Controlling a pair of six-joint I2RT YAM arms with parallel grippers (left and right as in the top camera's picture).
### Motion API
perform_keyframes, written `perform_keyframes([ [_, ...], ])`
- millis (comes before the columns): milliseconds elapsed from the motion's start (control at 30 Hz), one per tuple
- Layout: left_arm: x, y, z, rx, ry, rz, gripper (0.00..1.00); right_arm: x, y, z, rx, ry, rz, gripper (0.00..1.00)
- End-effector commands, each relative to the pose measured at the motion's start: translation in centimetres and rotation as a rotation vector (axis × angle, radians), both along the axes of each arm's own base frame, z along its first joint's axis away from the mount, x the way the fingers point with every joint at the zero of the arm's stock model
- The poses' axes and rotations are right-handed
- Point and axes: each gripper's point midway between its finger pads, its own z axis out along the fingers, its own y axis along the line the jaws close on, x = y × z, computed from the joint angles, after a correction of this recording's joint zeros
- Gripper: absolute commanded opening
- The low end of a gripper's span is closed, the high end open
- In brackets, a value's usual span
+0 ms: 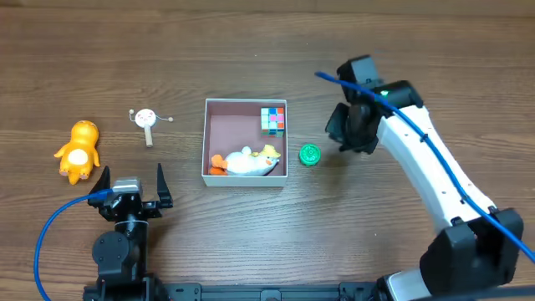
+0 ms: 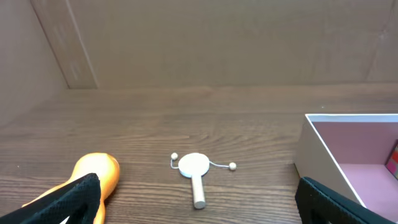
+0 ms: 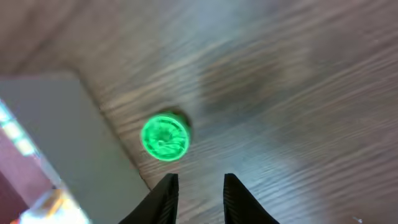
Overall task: Pack container
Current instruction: 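Move the right gripper to the green spiky ball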
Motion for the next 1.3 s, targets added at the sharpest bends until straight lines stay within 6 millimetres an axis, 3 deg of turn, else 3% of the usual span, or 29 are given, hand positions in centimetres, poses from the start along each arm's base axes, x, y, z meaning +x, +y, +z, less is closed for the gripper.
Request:
perform_keyframes([
  [0,0.0,-0.2,0.0,-0.007,-0.005,-0.012,1.00,-0.9,-0.1,-3.4,0.036,0.010,-0.140,0.26],
  [133,0.0,-0.2,0.0,-0.007,-0.005,-0.012,1.00,-1.0,-0.1,-6.5,0.058,-0.010,-0.208,0.26],
  [167,0.0,-0.2,0.0,-0.007,-0.005,-0.012,1.00,-0.7,-0.1,-6.7,0.064,-0.025,-0.207,0.31],
  [200,0.0,-0.2,0.0,-0.007,-0.005,-0.012,1.00,-0.4,0.0,-6.6,0.070,-0.038,-0.206,0.54],
  [233,0.0,-0.2,0.0,-0.007,-0.005,-0.012,1.00,-0.2,0.1,-6.6,0.073,-0.046,-0.206,0.57],
  [267,0.0,-0.2,0.0,-0.007,-0.005,-0.012,1.00,-0.1,0.2,-6.5,0.076,-0.053,-0.206,0.67],
  [333,0.0,-0.2,0.0,-0.007,-0.005,-0.012,1.00,0.0,0.2,-6.5,0.077,-0.054,-0.205,0.97],
  [367,0.0,-0.2,0.0,-0.007,-0.005,-0.012,1.00,0.0,0.2,-6.5,0.077,-0.054,-0.205,1.00],
  [700,0.0,-0.2,0.0,-0.007,-0.005,-0.012,1.00,0.5,1.4,-6.5,0.136,-0.063,-0.206,1.00],
  [900,0.0,-0.2,0.0,-0.007,-0.005,-0.012,1.00,0.1,0.6,-8.9,0.094,-0.004,-0.340,1.00],
  [1100,0.0,-0.2,0.0,-0.007,-0.005,-0.012,1.00,0.2,0.6,-10.2,0.073,0.017,-0.325,1.00],
  [1267,0.0,-0.2,0.0,-0.007,-0.005,-0.012,1.00,1.1,2.7,-9.9,0.095,-0.040,-0.228,1.00],
])
